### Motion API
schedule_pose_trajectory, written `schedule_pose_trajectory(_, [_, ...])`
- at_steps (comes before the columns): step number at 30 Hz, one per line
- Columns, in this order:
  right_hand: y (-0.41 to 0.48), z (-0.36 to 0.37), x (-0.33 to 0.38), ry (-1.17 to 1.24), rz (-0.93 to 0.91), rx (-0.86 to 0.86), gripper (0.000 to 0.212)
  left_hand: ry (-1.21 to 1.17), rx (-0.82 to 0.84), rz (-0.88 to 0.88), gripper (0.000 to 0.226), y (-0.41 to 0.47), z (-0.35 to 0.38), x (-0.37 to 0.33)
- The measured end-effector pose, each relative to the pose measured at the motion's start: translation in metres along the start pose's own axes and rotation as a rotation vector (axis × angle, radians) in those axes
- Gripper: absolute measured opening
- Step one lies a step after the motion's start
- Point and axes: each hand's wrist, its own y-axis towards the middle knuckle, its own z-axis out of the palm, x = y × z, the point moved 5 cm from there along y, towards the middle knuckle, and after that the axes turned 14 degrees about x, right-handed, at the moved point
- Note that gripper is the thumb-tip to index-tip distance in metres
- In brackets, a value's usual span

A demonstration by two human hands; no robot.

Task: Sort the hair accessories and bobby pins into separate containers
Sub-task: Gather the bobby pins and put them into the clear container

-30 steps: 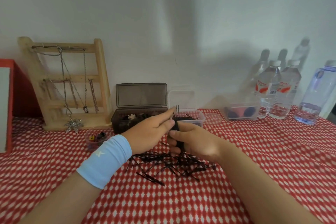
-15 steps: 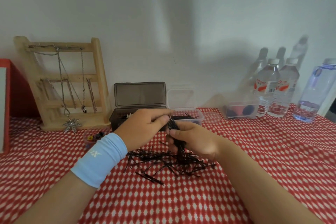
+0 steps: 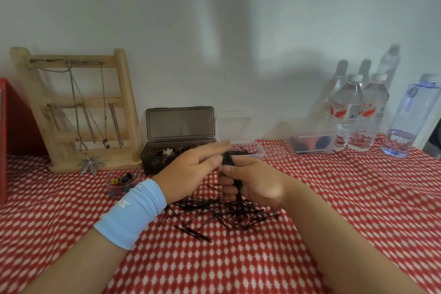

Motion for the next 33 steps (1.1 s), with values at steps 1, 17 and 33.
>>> schedule_pose_trajectory(1, [0.0, -0.001, 0.003, 0.038, -0.035, -0.021, 0.017, -0.144, -0.061, 0.005, 0.036, 0.001, -0.001, 0.001])
schedule_pose_trajectory(17, [0.0, -0.005, 0.021, 0.422, -0.393, -0.221, 0.013, -0.591, -0.049, -0.307, 0.016, 0.004, 0.037, 0.015])
schedule_pose_trajectory(33, [-0.009, -0.005, 0.03, -0.017, -0.404, -0.451, 0.02, -1.77, -0.121, -0.052, 0.059, 0.007, 0.048, -0.008])
